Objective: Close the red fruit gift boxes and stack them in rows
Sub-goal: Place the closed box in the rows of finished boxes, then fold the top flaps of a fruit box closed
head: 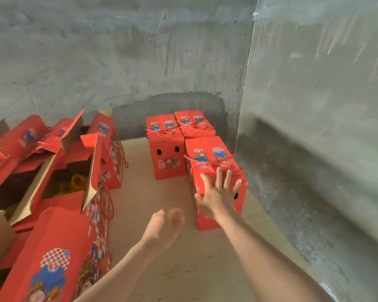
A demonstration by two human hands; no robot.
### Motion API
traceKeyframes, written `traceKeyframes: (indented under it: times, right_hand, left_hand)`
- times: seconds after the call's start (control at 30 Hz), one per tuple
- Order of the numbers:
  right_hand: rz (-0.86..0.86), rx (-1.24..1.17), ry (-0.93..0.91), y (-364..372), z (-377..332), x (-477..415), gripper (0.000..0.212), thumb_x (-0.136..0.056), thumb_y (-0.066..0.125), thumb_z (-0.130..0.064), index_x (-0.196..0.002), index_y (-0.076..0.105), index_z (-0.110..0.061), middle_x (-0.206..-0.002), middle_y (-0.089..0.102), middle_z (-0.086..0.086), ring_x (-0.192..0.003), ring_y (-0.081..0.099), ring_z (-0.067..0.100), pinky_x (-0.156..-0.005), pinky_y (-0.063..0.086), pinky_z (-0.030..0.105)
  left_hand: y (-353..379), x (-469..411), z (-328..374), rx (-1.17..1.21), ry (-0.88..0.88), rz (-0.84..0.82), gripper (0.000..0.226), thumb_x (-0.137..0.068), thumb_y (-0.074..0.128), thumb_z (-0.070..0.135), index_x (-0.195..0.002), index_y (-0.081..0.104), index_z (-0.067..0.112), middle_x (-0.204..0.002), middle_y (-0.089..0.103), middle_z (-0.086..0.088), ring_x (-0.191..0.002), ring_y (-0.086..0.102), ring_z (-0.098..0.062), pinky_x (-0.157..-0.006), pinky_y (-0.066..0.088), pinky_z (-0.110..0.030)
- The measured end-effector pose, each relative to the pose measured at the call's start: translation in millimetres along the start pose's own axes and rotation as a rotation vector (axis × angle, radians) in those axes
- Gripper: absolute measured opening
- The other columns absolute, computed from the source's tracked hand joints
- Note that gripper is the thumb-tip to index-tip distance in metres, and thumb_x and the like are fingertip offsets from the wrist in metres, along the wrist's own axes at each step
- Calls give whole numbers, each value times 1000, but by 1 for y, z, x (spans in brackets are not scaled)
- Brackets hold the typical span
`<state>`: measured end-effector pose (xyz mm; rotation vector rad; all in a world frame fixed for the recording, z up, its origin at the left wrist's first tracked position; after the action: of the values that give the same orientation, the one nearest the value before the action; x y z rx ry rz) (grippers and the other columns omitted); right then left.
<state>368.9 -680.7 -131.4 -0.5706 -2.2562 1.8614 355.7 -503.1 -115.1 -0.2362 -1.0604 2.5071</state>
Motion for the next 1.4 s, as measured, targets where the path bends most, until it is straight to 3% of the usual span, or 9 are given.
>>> traceKeyframes:
  times: [0.1,0.23,0.4,0.5,0.63,0.77,1.0,1.13,1.4]
  right_hand:
    - [20,2,-15,3,4,-26,65,-90,45,-49,-146,15,-35,-157,-12,15,-140,-22,41,-104,-20,63]
    - [-17,-10,-35,4,11,-45,65,-89,47,-51,-145,16,-36,-158,-11,11,-142,-21,38,-105,-19,62]
    - [17,34,-98,-7,-14,-25,64,-91,50,-36,-146,19,-20,-159,-8,9,-143,-17,34,-111,-11,58]
    - [-12,-344,-350,-3,-69,37,57,-95,37,-44,-143,32,-14,-156,16,8,-145,10,23,-116,9,36]
    - [-369,-686,-587,-4,-153,135,55,-87,58,-38,-137,41,-23,-136,50,-2,-125,48,16,-105,39,27]
    - [-631,-768,-700,-7,-201,199,95,-73,72,-56,-147,19,-32,-154,22,-3,-142,23,13,-115,27,38]
    - [-641,-624,-644,-13,-210,255,132,-62,78,-59,-144,-24,-40,-153,-32,-3,-142,-23,10,-120,11,40]
    - [-473,-600,-598,-14,-210,280,118,-71,77,-43,-149,-11,-34,-158,-2,-11,-144,14,7,-113,23,21]
    - [-252,-466,-469,-6,-214,308,108,-75,74,-18,-150,-3,-31,-149,28,-4,-121,52,19,-94,47,27]
  left_hand:
    - [-11,9,-12,-174,36,-75,17,-92,50,23,-96,65,17,-86,64,7,-75,60,-10,-70,48,-21]
    - [-27,24,-24,-395,62,-114,28,-95,49,31,-118,60,21,-120,61,6,-107,58,-13,-90,46,-26]
    - [-58,44,-21,-475,15,-44,28,-94,47,34,-117,59,22,-121,60,7,-108,57,-17,-88,45,-27]
    - [-81,57,-14,-522,1,17,24,-93,46,33,-108,59,18,-111,60,4,-103,58,-20,-81,45,-27]
    - [-129,81,-5,-529,-10,139,21,-93,49,31,-107,61,23,-108,63,3,-97,60,-21,-75,46,-28]
    - [-191,120,-13,-523,-22,225,33,-91,53,40,-123,57,29,-122,62,4,-109,59,-19,-88,49,-35]
    - [-251,206,-65,-587,-161,246,44,-91,54,43,-133,48,29,-136,51,3,-120,51,-21,-96,44,-35]
    - [-248,240,-81,-561,-158,175,45,-92,54,41,-135,47,28,-140,48,5,-122,51,-19,-98,46,-36]
    - [-225,265,-92,-503,-75,225,42,-95,49,37,-135,48,23,-140,49,2,-124,50,-20,-104,39,-36]
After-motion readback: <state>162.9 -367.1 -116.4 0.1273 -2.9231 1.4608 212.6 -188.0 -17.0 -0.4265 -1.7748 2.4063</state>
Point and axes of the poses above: each hand's wrist, its own x-axis away from the middle knuckle, its own y-axis out of the palm, z = x × y, the point moved 3 cm from there along -x, towards the middle knuckle
